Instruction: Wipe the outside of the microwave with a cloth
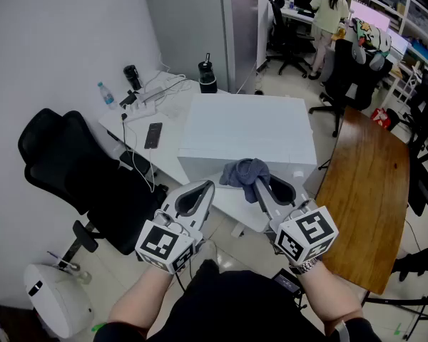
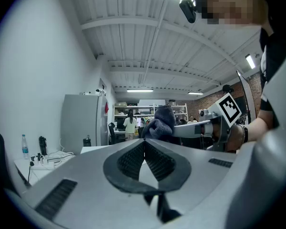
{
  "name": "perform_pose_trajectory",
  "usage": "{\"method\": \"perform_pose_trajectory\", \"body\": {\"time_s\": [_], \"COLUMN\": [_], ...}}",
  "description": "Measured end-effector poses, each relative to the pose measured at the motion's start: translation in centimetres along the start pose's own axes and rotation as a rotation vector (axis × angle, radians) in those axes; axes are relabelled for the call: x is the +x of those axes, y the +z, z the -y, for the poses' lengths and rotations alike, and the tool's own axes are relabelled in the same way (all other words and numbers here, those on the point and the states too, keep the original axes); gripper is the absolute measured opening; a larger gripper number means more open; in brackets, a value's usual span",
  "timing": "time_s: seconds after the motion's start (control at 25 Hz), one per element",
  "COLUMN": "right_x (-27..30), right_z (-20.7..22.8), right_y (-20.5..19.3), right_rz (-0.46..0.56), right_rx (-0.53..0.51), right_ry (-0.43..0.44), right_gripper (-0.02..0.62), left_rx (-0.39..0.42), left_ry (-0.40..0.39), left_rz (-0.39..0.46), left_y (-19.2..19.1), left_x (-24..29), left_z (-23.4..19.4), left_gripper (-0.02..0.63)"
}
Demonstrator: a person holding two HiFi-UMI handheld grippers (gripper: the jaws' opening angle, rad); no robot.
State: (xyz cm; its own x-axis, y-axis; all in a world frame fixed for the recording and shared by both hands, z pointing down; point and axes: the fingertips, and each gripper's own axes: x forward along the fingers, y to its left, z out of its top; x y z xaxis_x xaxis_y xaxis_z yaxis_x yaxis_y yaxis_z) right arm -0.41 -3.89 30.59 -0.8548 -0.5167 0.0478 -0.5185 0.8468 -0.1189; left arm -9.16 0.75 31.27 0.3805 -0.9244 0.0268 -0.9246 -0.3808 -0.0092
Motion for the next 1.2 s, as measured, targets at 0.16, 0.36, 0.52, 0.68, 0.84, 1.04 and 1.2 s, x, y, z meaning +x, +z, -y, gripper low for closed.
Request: {"method": "perform_pose_trajectory", "body": {"time_s": [0.16,0.36,0.52,0.68,0.84,1.04,1.2], "right_x": [3.5,9.6,14.8,19.3,23.4,27.9,30.9], "right_z": [0.4,1.0,1.6,2.6,3.3,3.7,4.0], "right_y": [0.5,0.7,0.3,0.1,-0.7,-2.1,-3.5], "right_rz": [-0.008,-0.023,-0.050,-0.082,-0.130,-0.193,-0.260], "right_rx": [-0.015,-0.025,-0.027,-0.039,-0.051,-0.077,-0.098], "right_ry": [-0.005,-0.009,-0.023,-0.056,-0.090,-0.120,-0.138], "right_gripper": [0.052,0.052,0.052,0.052,0.052,0.052,0.052], "left_rx": [0.008,0.032,0.026,0.014,-0.014,-0.039,-0.033], "left_ry": [0.020,0.036,0.033,0.008,-0.030,-0.073,-0.087], "left_rz": [0.017,0.022,0.019,0.010,-0.019,-0.042,-0.014], "left_y": [0.3,0.4,0.2,-0.3,-1.6,-2.6,-2.5], "left_x": [0.4,1.2,2.0,2.9,3.6,4.5,5.1], "left_z": [-3.2,-8.1,-12.6,-16.5,-19.6,-22.8,-25.4], "left_gripper": [0.005,0.005,0.005,0.006,0.006,0.006,0.005]}}
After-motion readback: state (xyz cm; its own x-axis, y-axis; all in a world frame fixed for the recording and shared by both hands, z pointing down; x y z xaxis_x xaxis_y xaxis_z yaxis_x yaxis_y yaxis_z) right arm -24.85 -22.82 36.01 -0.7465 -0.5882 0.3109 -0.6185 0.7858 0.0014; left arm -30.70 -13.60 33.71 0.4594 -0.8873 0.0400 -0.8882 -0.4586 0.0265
